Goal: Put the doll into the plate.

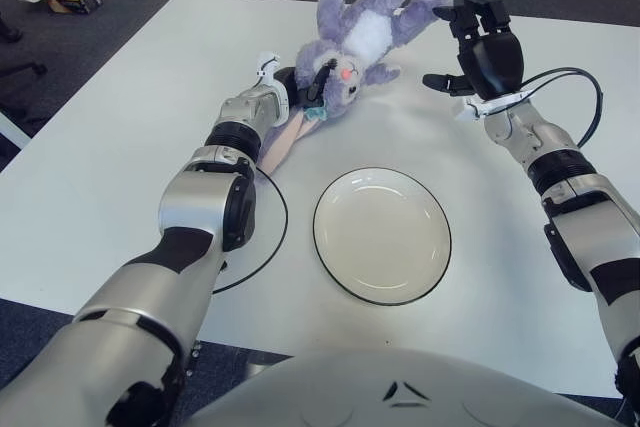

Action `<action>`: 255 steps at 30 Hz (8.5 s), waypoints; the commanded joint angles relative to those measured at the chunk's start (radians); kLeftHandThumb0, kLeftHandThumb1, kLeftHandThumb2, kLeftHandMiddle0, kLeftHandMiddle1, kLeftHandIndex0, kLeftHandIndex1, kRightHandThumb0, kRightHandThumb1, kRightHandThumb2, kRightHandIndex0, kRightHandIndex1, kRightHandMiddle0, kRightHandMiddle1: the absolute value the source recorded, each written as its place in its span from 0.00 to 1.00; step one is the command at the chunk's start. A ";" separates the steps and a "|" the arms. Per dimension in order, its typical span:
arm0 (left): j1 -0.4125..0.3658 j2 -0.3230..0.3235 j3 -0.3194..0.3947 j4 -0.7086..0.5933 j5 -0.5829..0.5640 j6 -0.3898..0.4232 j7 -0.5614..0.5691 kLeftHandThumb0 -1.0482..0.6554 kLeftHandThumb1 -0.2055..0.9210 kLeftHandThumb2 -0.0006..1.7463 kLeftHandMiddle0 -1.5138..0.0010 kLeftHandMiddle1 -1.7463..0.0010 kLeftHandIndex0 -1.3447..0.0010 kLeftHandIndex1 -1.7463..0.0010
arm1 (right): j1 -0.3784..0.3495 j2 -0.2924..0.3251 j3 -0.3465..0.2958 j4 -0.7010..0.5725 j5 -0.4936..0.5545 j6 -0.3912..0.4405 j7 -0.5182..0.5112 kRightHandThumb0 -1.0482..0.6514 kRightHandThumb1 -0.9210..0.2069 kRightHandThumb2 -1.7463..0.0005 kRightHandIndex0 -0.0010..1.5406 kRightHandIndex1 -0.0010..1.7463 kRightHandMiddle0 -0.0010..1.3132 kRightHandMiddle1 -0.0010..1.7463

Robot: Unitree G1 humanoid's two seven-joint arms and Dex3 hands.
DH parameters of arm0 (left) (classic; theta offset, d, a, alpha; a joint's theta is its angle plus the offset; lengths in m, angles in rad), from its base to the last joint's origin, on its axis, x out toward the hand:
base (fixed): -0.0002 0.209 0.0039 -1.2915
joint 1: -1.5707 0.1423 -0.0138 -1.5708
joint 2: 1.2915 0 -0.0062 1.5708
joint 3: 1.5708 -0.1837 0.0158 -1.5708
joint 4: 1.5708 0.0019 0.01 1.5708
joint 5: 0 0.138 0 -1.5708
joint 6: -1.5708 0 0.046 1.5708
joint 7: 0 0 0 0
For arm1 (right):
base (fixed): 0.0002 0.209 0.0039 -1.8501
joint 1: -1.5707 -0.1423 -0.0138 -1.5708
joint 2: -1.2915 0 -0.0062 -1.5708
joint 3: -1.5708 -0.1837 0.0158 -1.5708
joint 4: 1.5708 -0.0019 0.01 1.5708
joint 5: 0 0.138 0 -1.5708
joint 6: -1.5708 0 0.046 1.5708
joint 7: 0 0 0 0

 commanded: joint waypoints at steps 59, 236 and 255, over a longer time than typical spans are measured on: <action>-0.132 -0.085 0.187 -0.027 -0.225 0.354 0.085 0.34 0.50 0.73 0.13 0.00 0.57 0.00 | -0.108 0.001 0.263 0.140 -0.230 0.155 -0.392 0.06 0.21 0.66 0.00 0.00 0.00 0.10; 0.174 -0.045 -0.140 -0.538 -0.139 0.369 -0.182 0.34 0.49 0.73 0.21 0.00 0.56 0.00 | -0.102 0.068 0.128 0.277 0.013 -0.094 -0.119 0.34 0.50 0.27 0.87 1.00 0.45 1.00; 0.416 0.078 -0.359 -0.856 0.358 -0.329 0.200 0.16 1.00 0.47 0.97 0.27 1.00 0.46 | -0.091 0.040 0.087 0.264 0.030 -0.017 0.014 0.33 0.53 0.25 0.89 1.00 0.47 1.00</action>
